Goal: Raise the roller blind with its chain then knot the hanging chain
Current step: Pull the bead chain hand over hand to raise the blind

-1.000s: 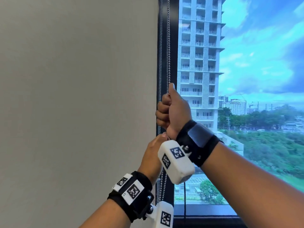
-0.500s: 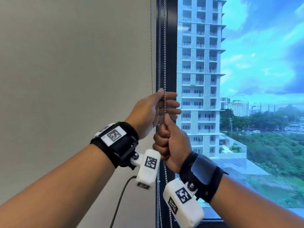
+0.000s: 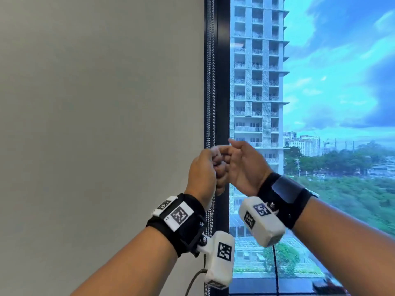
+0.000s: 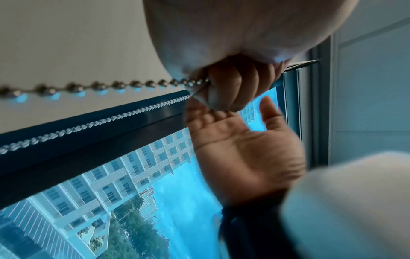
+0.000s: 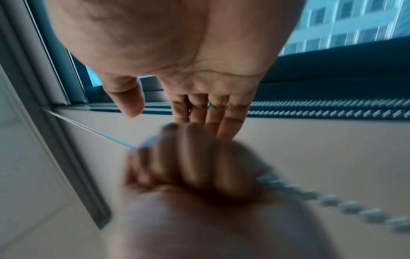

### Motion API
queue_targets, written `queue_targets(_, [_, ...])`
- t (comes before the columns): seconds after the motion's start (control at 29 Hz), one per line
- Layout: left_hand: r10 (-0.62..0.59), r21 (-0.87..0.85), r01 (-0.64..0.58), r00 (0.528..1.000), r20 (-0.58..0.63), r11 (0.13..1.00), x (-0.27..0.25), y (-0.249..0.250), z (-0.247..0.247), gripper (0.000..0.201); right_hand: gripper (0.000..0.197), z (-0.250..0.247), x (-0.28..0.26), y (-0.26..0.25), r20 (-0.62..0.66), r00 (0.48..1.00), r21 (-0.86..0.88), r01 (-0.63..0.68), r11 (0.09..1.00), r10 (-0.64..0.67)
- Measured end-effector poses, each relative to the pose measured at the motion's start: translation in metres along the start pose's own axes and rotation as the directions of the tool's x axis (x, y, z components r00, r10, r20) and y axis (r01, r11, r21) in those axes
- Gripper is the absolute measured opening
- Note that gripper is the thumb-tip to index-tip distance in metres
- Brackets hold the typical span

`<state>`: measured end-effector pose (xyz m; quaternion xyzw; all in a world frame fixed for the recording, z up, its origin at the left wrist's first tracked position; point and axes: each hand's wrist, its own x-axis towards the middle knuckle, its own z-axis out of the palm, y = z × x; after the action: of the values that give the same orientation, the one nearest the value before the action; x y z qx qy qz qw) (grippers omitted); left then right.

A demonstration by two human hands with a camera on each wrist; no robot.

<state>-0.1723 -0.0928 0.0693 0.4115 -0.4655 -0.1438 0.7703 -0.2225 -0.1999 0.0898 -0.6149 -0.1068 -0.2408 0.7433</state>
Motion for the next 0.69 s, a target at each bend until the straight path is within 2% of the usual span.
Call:
queue_targets(0.1, [-0.030,-0.063,0.031,0.999,0.012,0.998,-0.001,-0.004,0.000,0.035,0.047,0.021,0.006,-0.025,0.034,0.997,0.033,0.062,0.998,-0.063])
queue_targets(0.28, [-0.051,-0.076,0.050,0.999,-0.009,0.996,-0.007,-0.001,-0.001,0.042,0.048,0.041,0.012,-0.038,0.038,0.992,0.019,0.118,0.993,-0.119])
queue_targets(0.41, [-0.099,0.032,0.101,0.993,-0.060,0.994,-0.018,-0.011,-0.008,0.037,0.043,0.051,0.015,-0.036,-0.059,0.990,0.047,0.134,0.990,-0.131])
queue_targets(0.48, [-0.036,0.124,0.046,0.996,-0.082,0.991,-0.022,-0.020,-0.012,0.024,0.049,0.056,0.013,-0.025,-0.172,0.971,0.006,0.171,0.985,-0.167])
queue_targets(0.55, [0.008,0.229,0.011,0.996,-0.085,0.973,-0.024,-0.025,-0.017,0.033,0.052,0.059,0.008,-0.017,-0.211,0.956,-0.025,0.201,0.979,-0.201])
queue_targets(0.62, [-0.052,0.192,0.057,0.998,-0.036,0.980,-0.024,-0.022,-0.026,0.042,0.052,0.061,0.001,-0.015,-0.185,0.963,0.015,0.201,0.979,-0.195])
queue_targets(0.69, [-0.104,0.102,0.102,0.994,0.018,0.990,-0.018,-0.018,-0.038,0.037,0.052,0.061,-0.007,-0.017,-0.154,0.969,0.040,0.199,0.979,-0.191])
